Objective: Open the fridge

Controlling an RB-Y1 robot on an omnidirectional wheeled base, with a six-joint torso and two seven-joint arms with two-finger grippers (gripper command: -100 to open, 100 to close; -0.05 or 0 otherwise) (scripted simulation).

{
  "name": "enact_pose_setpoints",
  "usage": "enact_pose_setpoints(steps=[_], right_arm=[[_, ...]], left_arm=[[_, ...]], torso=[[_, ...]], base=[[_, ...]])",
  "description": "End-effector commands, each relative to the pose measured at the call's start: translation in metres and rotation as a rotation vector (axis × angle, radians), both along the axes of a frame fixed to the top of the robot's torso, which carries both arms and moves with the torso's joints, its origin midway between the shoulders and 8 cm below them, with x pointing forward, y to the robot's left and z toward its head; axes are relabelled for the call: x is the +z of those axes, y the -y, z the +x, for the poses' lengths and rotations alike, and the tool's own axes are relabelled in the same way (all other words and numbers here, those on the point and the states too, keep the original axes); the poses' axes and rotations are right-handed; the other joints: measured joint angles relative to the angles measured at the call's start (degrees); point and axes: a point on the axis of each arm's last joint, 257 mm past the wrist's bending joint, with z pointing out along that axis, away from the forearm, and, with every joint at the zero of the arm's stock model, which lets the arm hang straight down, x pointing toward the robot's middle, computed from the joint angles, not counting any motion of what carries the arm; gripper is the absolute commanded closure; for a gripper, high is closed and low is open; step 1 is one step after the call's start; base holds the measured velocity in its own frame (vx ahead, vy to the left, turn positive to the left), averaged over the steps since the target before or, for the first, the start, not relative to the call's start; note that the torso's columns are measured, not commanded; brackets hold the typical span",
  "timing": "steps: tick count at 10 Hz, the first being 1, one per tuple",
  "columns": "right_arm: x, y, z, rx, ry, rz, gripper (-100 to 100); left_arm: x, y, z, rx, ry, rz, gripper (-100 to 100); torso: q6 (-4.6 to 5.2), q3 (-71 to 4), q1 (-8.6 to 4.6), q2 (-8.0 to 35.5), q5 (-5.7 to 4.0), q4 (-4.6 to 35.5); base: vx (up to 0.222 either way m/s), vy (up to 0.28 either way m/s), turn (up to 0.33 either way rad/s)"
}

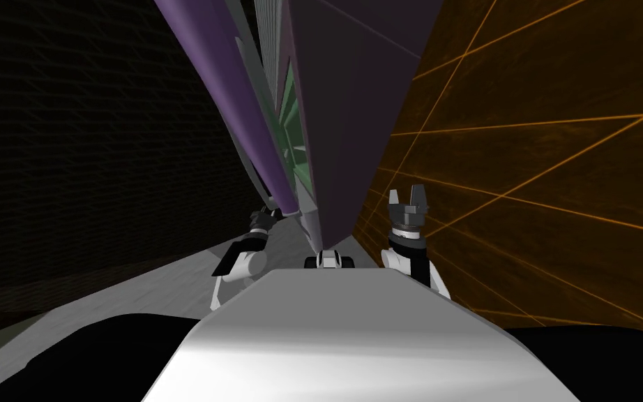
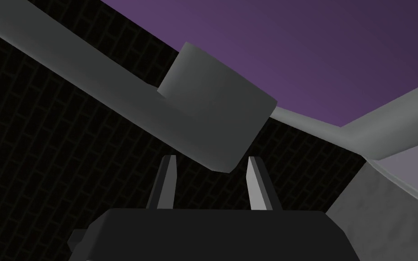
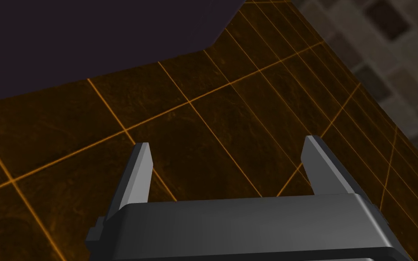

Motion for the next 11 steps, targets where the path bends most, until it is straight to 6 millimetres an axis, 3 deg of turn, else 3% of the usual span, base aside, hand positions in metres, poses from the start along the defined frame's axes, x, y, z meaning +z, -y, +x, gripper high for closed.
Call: enact_pose_setpoints(steps=[1, 10, 11], right_arm=[[0.0, 0.0, 0.0, 0.0, 0.0, 0.0, 0], [0.0, 0.0, 0.0, 0.0, 0.0, 0.0, 0], [0.0, 0.0, 0.0, 0.0, 0.0, 0.0, 0]], left_arm=[[0.013, 0.019, 0.004, -0.054, 0.029, 0.004, 100], [0.016, 0.055, 0.009, -0.171, 0.029, 0.002, 100], [0.008, 0.048, 0.008, -0.157, 0.008, -0.001, 100]], torso=[[0.09, 0.0, 0.03, 0.0, -0.03, 0.0], [-0.23, 0.4, -0.18, 0.6, -0.02, 0.2], [-0.22, 0.5, -0.02, 0.8, 0.03, 0.2]], base=[[-0.047, 0.334, -0.154], [-0.076, 0.297, -0.094], [-0.035, 0.143, -0.04]])
